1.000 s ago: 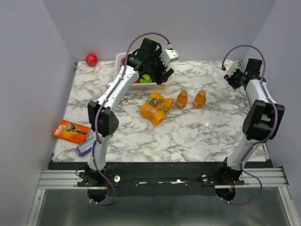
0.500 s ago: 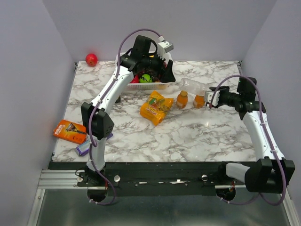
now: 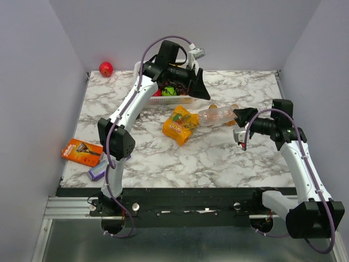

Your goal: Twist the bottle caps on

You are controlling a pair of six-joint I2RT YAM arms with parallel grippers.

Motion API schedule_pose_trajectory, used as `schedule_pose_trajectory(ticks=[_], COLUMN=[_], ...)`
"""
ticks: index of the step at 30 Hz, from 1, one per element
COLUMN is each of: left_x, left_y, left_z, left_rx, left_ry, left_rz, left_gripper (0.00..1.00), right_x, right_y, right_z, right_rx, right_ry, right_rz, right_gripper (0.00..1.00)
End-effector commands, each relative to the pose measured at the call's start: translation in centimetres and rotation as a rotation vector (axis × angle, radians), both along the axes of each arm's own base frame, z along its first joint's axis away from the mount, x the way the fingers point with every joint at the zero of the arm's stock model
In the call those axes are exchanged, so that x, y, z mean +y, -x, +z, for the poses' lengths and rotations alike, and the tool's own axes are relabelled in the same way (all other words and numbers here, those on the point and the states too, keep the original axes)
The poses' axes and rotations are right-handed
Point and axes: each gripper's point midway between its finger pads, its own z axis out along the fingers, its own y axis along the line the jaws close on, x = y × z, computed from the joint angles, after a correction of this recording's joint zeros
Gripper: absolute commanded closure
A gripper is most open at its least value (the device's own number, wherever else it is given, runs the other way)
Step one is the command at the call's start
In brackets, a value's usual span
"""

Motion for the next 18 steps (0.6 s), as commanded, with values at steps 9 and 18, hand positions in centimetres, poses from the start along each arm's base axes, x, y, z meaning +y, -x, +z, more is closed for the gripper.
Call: schedule_pose_trajectory(ticks=[9, 18], left_x=[-1.8, -2.8], left_y=[4.3, 6.6], left_z=[-4.9, -6.3], left_rx=[0.332, 0.455], left_ry=[-0.074, -0.093], left_rz=[-0.147, -0.225], left_gripper=[0.01, 0.01], right_x=[4.2, 4.9], right_y=[1.2, -0.7], right_z=[3.5, 3.9], right_rx=[-0.426, -0.509], right_ry=[0.158, 0.192], right_rz=[0.382, 0.391], right_gripper=[1.00, 1.00])
